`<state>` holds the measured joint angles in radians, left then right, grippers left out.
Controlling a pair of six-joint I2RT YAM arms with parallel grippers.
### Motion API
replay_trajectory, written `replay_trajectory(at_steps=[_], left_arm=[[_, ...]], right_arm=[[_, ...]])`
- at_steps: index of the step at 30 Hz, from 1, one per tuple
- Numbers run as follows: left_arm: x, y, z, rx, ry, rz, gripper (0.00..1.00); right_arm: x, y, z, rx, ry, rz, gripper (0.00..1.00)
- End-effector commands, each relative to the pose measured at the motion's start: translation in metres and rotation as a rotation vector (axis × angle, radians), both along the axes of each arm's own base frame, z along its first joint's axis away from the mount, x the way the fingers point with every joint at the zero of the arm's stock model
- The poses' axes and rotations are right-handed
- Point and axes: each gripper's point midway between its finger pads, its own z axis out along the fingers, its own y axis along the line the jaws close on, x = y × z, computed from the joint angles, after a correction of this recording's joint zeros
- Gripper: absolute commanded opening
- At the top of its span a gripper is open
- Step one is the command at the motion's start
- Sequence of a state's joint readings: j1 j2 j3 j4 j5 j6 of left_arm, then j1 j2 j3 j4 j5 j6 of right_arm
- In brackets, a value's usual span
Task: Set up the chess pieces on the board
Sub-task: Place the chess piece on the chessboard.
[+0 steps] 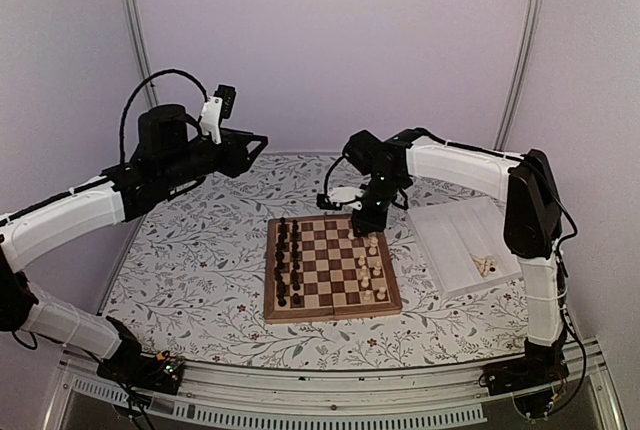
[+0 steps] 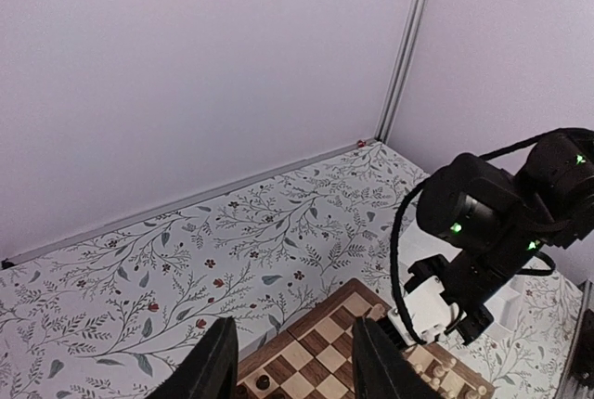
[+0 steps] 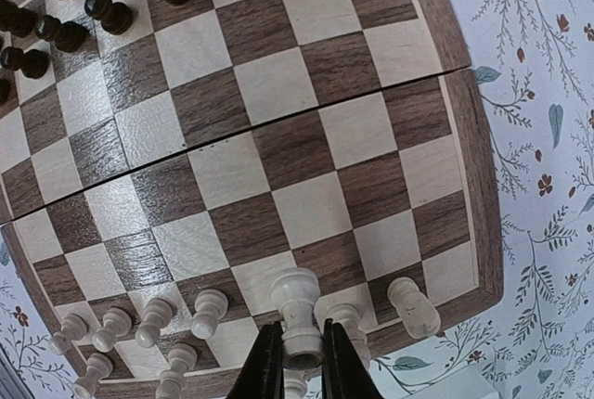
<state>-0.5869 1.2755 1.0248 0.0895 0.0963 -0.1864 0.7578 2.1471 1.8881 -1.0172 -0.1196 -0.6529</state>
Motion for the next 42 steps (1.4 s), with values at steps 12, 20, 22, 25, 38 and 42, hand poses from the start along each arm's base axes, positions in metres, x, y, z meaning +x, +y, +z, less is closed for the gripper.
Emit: replay_trajectory(at_steps=[12,20,22,25,38,42], left_arm=[[-0.005,0.005,0.006,-0.009,-0.018,-0.003,0.45],[-0.005,0.004,0.005,-0.009,-0.016,-0.007,0.45],[-0.005,0.004,0.005,-0.009,-0.015,-0.007,0.45],[-0.005,0.004,0.005,-0.008,-0.015,-0.008,0.45],[-0.004,0.003,0.000,-0.005,-0.005,-0.012,0.45],[-0.004,0.002,0.000,-0.005,-0.005,-0.015,0.45]], right_arm=[[-0.006,-0.002,-0.023,-0.121,-0.047,0.050,0.08],[-0.012,-0.006,-0.028,-0.141,-0.029,0.056,0.10],[-0.015,-0.006,-0.031,-0.144,-0.013,0.061,0.10],[-0.017,-0.007,-0.034,-0.150,0.002,0.061,0.10],[-0.022,-0.010,-0.044,-0.175,0.031,0.062,0.11],[-0.024,-0.011,-0.045,-0.176,0.039,0.063,0.11]])
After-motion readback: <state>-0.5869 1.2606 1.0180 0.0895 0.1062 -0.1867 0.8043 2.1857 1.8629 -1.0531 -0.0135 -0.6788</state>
